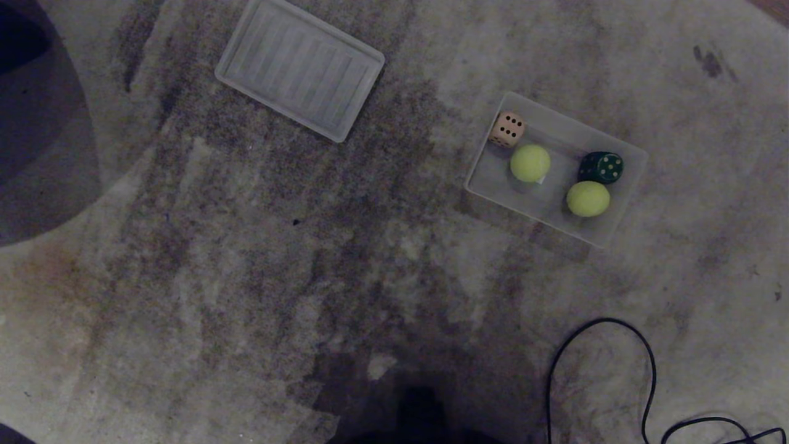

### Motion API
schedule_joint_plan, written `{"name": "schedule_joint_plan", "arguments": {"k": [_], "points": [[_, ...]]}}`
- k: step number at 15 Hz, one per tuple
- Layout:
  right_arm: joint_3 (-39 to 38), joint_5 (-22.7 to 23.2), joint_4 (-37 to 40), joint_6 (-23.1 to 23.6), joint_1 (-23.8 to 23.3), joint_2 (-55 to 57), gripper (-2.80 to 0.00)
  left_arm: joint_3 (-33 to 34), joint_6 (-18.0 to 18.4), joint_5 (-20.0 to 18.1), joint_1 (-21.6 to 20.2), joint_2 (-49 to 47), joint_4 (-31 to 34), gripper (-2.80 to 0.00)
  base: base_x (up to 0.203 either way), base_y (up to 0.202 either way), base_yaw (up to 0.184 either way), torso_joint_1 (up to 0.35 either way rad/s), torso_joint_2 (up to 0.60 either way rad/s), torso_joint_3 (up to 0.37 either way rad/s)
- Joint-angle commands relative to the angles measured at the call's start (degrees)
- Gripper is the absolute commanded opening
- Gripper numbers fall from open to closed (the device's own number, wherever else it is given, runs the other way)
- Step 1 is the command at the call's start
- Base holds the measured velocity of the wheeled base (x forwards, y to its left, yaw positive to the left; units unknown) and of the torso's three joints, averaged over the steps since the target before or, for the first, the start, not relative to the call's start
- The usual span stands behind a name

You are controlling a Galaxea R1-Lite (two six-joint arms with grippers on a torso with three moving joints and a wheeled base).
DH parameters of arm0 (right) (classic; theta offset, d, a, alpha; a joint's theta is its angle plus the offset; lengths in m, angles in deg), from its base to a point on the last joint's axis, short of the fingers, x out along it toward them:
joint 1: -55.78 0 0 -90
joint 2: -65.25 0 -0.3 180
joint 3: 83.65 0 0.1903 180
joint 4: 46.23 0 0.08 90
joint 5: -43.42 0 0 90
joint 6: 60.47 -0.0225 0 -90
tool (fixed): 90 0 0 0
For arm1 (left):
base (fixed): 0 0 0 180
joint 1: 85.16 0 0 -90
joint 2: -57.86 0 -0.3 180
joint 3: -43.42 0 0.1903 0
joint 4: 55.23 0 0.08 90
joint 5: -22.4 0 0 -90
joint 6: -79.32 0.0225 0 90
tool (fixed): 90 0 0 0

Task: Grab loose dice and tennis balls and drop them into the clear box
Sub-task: Put the toys in the box

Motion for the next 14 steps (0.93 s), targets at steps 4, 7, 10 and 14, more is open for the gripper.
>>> {"name": "schedule_joint_plan", "arguments": {"k": [4,7,10,14], "points": [[4.98,0.06,-15.21,-7.05,0.51,33.82,-2.8,0.09,-0.04,0.03,0.0,-0.06,0.01,-2.8,0.0,0.0,0.0,0.0,0.0,0.0],[6.6,0.04,-29.17,-14.02,2.05,50.39,-2.8,0.09,-0.04,0.03,0.0,-0.06,0.01,-2.8,0.0,0.0,0.0,0.0,0.0,0.0],[15.72,0.06,-37.49,-20.1,4.17,64.37,-2.8,0.09,-0.04,0.03,0.0,-0.06,0.01,-2.8,0.0,0.0,0.0,0.0,0.0,0.0],[25.05,-0.01,-48.65,-23.28,5.55,78.89,-2.8,0.09,-0.04,0.03,0.0,-0.06,0.01,-2.8,0.0,0.0,0.0,0.0,0.0,0.0]]}}
